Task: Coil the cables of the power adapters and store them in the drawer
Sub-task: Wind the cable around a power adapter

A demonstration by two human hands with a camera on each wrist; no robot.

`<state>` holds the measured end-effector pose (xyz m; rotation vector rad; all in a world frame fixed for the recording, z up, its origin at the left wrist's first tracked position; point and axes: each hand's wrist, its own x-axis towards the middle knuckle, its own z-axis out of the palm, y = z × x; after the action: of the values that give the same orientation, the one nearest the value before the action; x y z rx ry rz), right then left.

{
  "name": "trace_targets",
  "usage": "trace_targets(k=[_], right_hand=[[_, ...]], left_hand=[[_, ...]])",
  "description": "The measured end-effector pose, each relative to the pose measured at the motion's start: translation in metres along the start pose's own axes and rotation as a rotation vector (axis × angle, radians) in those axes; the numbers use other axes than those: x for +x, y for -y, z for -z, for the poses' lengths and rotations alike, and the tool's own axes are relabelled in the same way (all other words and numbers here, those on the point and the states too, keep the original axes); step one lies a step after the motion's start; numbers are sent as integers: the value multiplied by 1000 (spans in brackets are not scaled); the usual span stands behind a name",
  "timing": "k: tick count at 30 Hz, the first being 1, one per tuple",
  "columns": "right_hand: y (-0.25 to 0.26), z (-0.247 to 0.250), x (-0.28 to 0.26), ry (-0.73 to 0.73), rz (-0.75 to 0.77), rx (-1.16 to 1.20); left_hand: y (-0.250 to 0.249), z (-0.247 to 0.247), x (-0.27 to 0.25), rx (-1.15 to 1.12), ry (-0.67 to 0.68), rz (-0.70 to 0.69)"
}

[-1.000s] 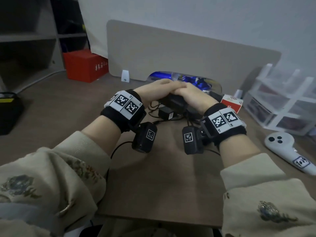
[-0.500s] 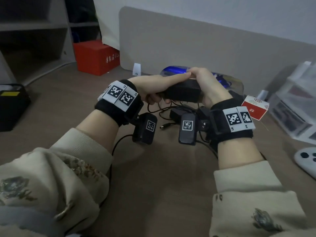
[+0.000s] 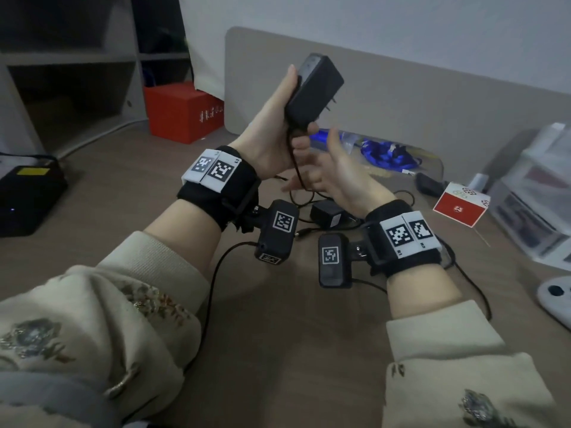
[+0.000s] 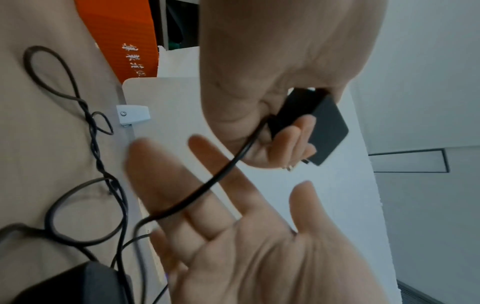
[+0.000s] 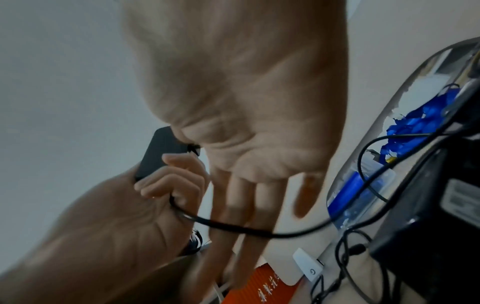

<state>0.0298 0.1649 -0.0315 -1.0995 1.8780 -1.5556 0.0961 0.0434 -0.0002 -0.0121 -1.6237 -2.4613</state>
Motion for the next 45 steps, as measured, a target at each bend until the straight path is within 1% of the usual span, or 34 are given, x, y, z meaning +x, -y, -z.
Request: trace_targets(k=[2,5,7,9,11,13,14,15,17,19,22,24,26,28,30,32,33,34,35,36,37,39,40,42,45], right_hand=[[3,0,-3,32,16,-75],[7,9,-6,-109,128,-254],[8,16,-8,-156,178,-313],[9,21,-11,-149,198,-423],[7,26,-12,-157,195,-529],[4,35,-12,-245,193,-551],[2,41,-12,-295,187,-549],[2,47,-12,-331,176,-549],[1,56,-14,-379,165,-546],[-1,64,-16,-445,173,-527],[-3,72,-20,-558,154,-528],[-3,74,-21,-598,145,-580],[-4,74,-21,-634,118,-663],[-5,73,-19,-691,66,-753],[-6,71,-15,-718,22,-814],[-3,66,-12,-705,71,-857],[0,62,-11,-689,130,-881],[5,58,-10,-653,199,-884],[10,52,-9,-580,261,-857],[14,45,-9,-483,290,-803],[16,37,-8,-381,270,-750],[17,20,-6,-230,142,-682],[15,12,-5,-184,86,-648],[8,1,-3,-128,58,-585],[2,0,-2,-127,94,-527]], left_hand=[[-2,2,2,4,-74,-77],[-4,9,4,58,-188,-167],[-6,12,4,159,-289,-212],[-7,16,3,353,-418,-262],[-7,23,3,649,-528,-343],[-6,31,3,943,-606,-408],[-6,33,2,1008,-637,-407],[-6,36,3,1011,-650,-392],[-6,41,6,912,-631,-352],[-7,44,7,842,-625,-344],[-10,47,5,955,-709,-378],[-11,48,4,1001,-745,-375],[-10,46,7,944,-683,-342],[-7,40,10,879,-589,-268],[-3,33,12,818,-508,-192],[1,27,14,728,-429,-121],[3,26,14,674,-392,-81],[4,23,14,624,-362,-45],[6,20,13,588,-339,-14],[7,17,12,557,-319,8],[9,14,11,524,-297,21],[10,9,12,433,-239,28],[9,9,13,382,-209,26],[9,9,14,289,-176,-1],[7,9,14,319,-238,-62]])
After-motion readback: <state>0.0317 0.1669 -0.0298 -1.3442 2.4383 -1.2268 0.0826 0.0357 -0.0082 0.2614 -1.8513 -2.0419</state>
